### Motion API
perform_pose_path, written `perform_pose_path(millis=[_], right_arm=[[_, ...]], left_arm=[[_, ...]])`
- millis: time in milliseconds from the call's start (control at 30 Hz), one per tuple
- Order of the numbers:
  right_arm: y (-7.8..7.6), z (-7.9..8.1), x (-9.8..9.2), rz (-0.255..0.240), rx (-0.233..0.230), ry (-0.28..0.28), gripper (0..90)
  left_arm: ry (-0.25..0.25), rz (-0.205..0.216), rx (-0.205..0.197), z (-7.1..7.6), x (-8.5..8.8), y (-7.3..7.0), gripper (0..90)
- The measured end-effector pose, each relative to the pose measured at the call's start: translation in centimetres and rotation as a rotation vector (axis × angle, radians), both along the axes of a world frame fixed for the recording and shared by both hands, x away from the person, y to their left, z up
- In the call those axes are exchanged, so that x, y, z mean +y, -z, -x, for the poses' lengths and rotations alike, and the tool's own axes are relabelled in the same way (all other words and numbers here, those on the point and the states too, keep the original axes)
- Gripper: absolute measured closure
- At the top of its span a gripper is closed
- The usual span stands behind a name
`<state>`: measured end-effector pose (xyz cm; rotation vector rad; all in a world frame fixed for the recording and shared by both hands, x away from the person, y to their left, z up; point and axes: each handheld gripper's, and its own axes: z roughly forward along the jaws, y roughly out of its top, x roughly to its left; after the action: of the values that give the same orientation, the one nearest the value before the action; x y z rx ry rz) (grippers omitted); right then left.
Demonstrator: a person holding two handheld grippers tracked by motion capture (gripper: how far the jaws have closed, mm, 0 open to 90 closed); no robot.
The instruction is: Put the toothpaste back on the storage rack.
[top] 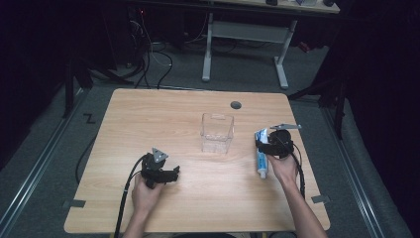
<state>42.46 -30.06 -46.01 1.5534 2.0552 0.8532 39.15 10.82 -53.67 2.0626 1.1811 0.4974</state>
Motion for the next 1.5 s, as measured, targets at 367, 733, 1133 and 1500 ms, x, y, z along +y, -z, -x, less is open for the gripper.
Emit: perform_pose_path(millis=[367,733,1133,1500], right_arm=[[0.4,-2.6,1.2,0.082,0.093,0.022,40.7],[1.3,-4.7,2.2,0.145,0.159,0.051,40.4],[2.4,-6.3,2.1,0.188,0.232,0.109,42.2],[2.4,-6.6,2.0,0.219,0.258,0.134,43.0]], left_arm=[[0.000,0.000,0.000,0.0,0.0,0.0,16.1],[0.000,0.000,0.000,0.0,0.0,0.0,16.1],[0.000,0.000,0.000,0.0,0.0,0.0,16.1],[0.000,0.000,0.000,0.0,0.0,0.0,16.1]])
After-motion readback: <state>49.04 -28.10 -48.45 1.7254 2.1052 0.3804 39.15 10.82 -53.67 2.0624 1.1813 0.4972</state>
